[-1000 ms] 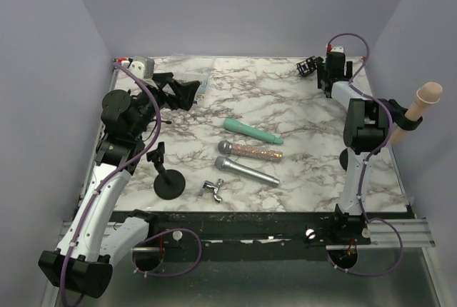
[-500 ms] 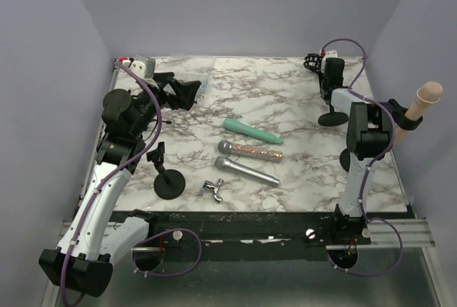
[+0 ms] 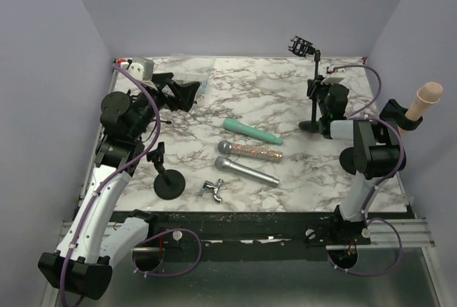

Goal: Remove the microphone from the stand

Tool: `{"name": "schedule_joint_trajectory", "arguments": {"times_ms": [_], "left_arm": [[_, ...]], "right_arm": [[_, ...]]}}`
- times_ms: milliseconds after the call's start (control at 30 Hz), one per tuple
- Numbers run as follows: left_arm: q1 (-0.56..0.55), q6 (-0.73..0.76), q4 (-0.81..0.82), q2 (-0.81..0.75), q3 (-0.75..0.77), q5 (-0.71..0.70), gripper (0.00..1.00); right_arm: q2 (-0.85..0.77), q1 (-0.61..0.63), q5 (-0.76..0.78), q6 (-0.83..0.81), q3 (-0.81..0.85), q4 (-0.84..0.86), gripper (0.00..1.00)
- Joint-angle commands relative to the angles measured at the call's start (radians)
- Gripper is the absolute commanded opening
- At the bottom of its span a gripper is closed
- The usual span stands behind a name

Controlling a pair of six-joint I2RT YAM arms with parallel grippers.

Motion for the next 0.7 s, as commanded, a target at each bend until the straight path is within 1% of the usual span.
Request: {"name": "schedule_joint_trajectory", "arguments": {"times_ms": [0, 67, 133, 233, 300, 367, 433, 500, 667], "left_arm": [[-0.003, -0.007, 0.026, -0.025, -0.01, 0.017, 0.96], [-0.003, -0.007, 0.025, -0.033, -0.009, 0.017, 0.96], [-0.003, -0.002, 0.024, -0.04, -0.008, 0.015, 0.96], [-0.003, 0.003, 0.019, -0.043, -0.007, 0.012, 0.96], [-0.003, 0.009, 0.021, -0.042, -0.008, 0.009, 0.96], [-0.003, 0.013, 0.018, -0.039, -0.008, 0.005, 0.96], [-0.003, 0.013, 0.015, -0.036, -0.005, 0.005, 0.96], [-0.003, 0.013, 0.016, -0.034, -0.006, 0.007, 0.96], [-0.001, 0.009, 0.019, -0.035, -0.007, 0.008, 0.96]], "right_arm": [[0.047, 0.008, -0.095, 0.19, -0.056, 0.531, 0.01], [0.089, 0.026, -0.076, 0.182, -0.051, 0.643, 0.01], [0.138, 0.039, -0.074, 0.185, -0.023, 0.69, 0.01], [0.219, 0.062, -0.055, 0.147, 0.007, 0.783, 0.01], [0.257, 0.076, -0.053, 0.11, 0.018, 0.849, 0.04], [0.279, 0.089, -0.057, 0.075, 0.019, 0.88, 0.06], [0.284, 0.1, -0.068, 0.06, -0.004, 0.907, 0.08], [0.274, 0.116, -0.061, 0.028, -0.05, 0.936, 0.13], [0.202, 0.129, -0.046, 0.007, -0.171, 0.937, 0.18]]}}
